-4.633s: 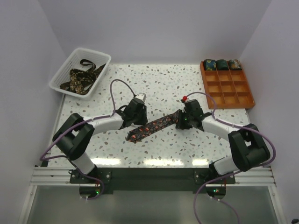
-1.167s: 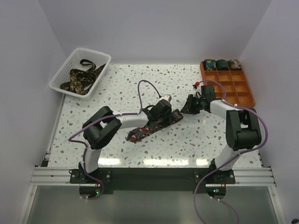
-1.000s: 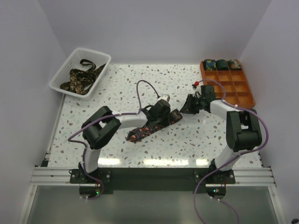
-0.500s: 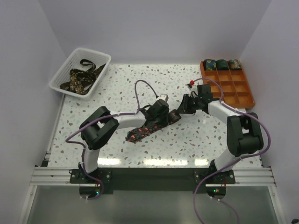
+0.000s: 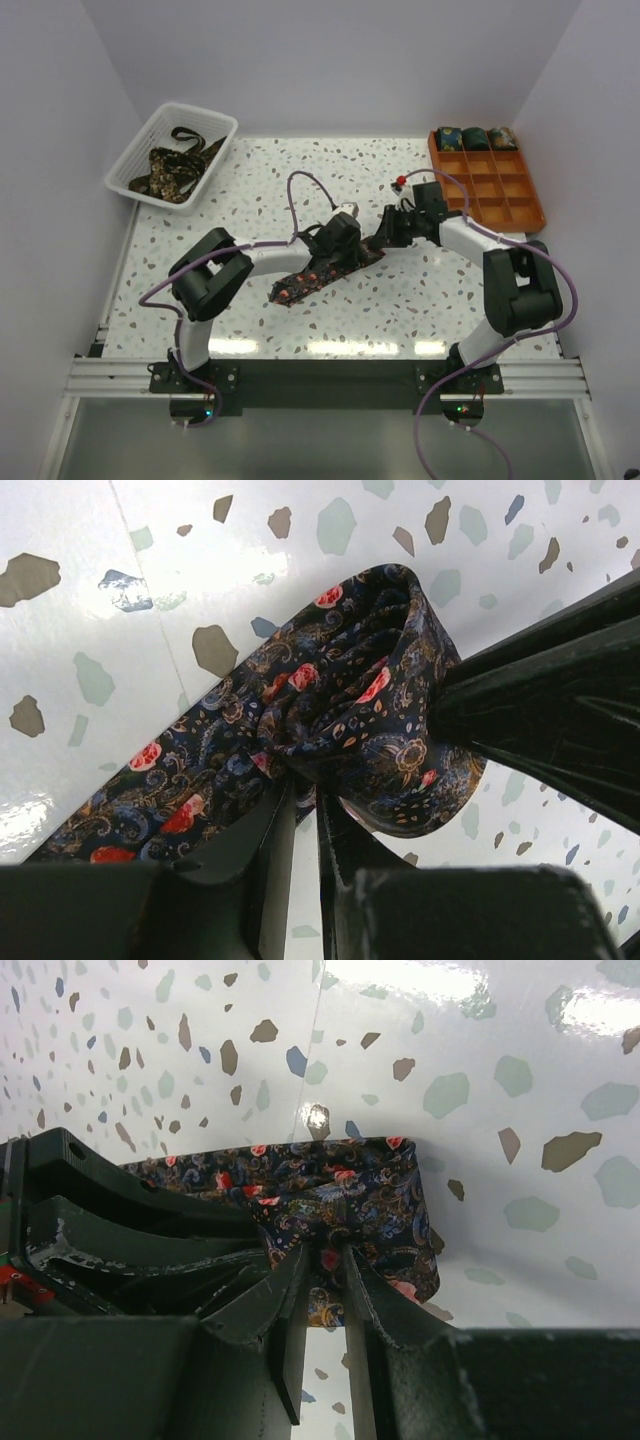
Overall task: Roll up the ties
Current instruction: Roll the tie
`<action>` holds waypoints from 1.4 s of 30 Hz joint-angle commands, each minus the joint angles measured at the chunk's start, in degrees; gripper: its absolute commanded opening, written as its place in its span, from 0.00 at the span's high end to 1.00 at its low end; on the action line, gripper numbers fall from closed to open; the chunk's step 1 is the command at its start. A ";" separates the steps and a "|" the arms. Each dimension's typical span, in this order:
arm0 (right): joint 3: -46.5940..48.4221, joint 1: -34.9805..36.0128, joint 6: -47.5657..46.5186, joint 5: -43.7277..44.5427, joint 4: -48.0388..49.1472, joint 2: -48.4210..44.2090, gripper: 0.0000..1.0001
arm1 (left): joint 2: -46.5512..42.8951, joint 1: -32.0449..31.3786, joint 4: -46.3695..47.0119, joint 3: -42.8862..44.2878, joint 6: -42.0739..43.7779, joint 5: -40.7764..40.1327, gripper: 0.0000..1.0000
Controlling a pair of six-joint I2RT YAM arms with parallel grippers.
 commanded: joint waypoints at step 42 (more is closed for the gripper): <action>0.77 4.83 2.53 6.78 -0.60 -4.63 0.66 | -5.90 0.16 0.65 -4.01 -5.00 -4.43 0.82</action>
